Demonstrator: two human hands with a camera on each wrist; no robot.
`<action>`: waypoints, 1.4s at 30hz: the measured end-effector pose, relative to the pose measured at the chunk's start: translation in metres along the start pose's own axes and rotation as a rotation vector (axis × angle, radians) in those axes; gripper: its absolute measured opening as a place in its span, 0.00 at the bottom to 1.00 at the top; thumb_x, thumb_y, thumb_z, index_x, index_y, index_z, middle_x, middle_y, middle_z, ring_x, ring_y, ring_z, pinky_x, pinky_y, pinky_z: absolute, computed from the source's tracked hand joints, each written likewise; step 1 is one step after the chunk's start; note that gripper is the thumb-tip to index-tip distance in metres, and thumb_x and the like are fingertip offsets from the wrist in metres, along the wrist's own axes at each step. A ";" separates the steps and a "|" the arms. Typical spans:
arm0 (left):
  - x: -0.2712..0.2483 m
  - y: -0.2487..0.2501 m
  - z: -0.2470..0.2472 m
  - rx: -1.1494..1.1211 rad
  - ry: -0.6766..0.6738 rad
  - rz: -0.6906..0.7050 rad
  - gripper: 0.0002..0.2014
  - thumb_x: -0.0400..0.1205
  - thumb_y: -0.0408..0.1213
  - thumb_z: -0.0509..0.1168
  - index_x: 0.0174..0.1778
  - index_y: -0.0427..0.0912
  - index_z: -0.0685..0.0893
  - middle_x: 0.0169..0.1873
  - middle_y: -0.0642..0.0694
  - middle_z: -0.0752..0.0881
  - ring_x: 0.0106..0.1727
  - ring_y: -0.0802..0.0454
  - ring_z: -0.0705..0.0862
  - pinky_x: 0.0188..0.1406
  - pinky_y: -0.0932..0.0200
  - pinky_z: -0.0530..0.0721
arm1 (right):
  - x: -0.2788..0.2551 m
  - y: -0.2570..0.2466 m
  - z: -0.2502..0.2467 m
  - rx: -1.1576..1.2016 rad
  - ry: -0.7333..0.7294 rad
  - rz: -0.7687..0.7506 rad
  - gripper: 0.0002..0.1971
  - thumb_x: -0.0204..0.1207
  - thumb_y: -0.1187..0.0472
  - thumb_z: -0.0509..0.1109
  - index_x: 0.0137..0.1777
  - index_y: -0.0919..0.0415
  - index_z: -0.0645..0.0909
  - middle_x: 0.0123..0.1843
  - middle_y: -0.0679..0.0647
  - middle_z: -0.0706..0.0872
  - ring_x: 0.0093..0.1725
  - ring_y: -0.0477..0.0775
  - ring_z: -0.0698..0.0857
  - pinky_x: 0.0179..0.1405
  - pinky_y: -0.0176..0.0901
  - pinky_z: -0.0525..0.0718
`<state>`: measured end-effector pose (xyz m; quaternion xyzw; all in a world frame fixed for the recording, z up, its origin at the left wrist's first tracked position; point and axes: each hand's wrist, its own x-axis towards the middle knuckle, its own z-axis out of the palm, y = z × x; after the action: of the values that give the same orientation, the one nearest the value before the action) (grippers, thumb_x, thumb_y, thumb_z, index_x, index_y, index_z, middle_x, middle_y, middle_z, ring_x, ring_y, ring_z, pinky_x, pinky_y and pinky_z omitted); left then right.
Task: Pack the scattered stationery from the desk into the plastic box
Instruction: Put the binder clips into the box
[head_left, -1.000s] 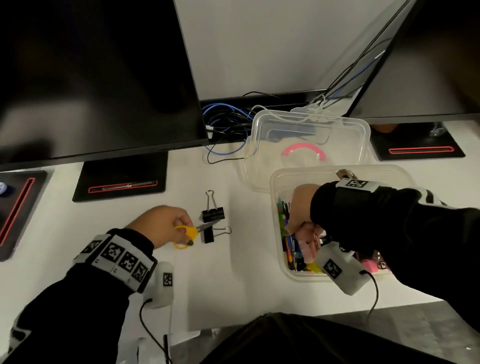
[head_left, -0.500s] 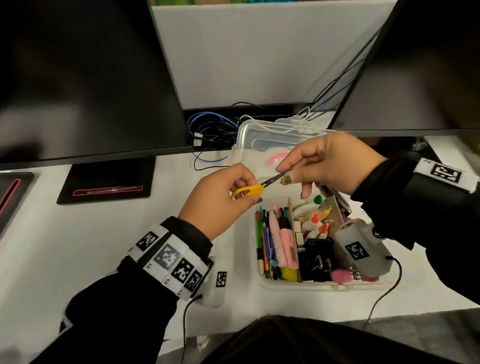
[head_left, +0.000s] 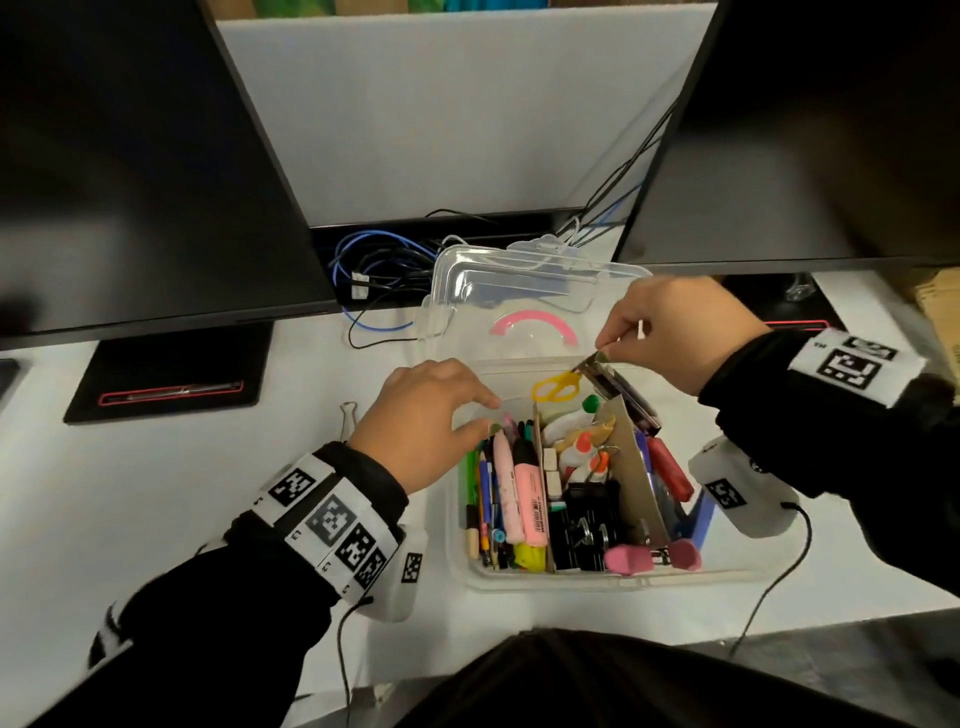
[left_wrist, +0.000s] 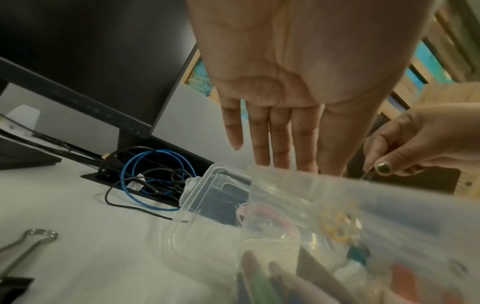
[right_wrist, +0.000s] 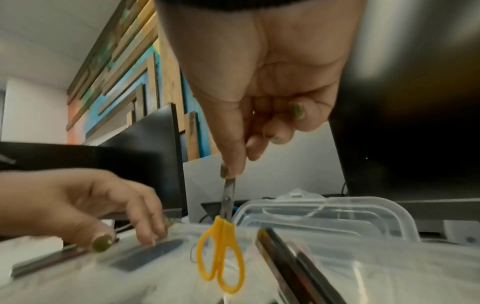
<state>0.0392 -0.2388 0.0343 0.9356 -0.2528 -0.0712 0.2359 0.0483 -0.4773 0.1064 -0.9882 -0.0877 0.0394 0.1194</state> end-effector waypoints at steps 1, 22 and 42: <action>0.000 -0.001 0.001 0.053 -0.038 0.004 0.13 0.81 0.45 0.65 0.61 0.56 0.83 0.61 0.57 0.79 0.66 0.57 0.73 0.66 0.63 0.60 | 0.000 0.002 0.005 -0.039 -0.032 -0.017 0.06 0.75 0.57 0.70 0.47 0.53 0.88 0.40 0.42 0.76 0.45 0.48 0.80 0.42 0.34 0.70; 0.058 0.059 0.002 0.378 -0.675 -0.066 0.25 0.85 0.33 0.52 0.78 0.57 0.64 0.75 0.47 0.71 0.72 0.49 0.72 0.64 0.61 0.71 | 0.006 0.017 0.022 -0.061 -0.100 0.074 0.13 0.78 0.61 0.59 0.47 0.60 0.87 0.49 0.56 0.86 0.44 0.57 0.81 0.31 0.33 0.66; 0.068 0.081 0.003 0.780 -0.902 -0.001 0.29 0.85 0.28 0.49 0.82 0.51 0.55 0.72 0.41 0.72 0.68 0.45 0.75 0.60 0.59 0.74 | 0.010 0.006 0.035 -0.119 -0.228 -0.013 0.14 0.80 0.56 0.64 0.57 0.63 0.85 0.55 0.57 0.86 0.53 0.58 0.84 0.44 0.41 0.75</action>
<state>0.0619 -0.3363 0.0692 0.8308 -0.3352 -0.3634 -0.2558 0.0559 -0.4728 0.0703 -0.9821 -0.1091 0.1453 0.0500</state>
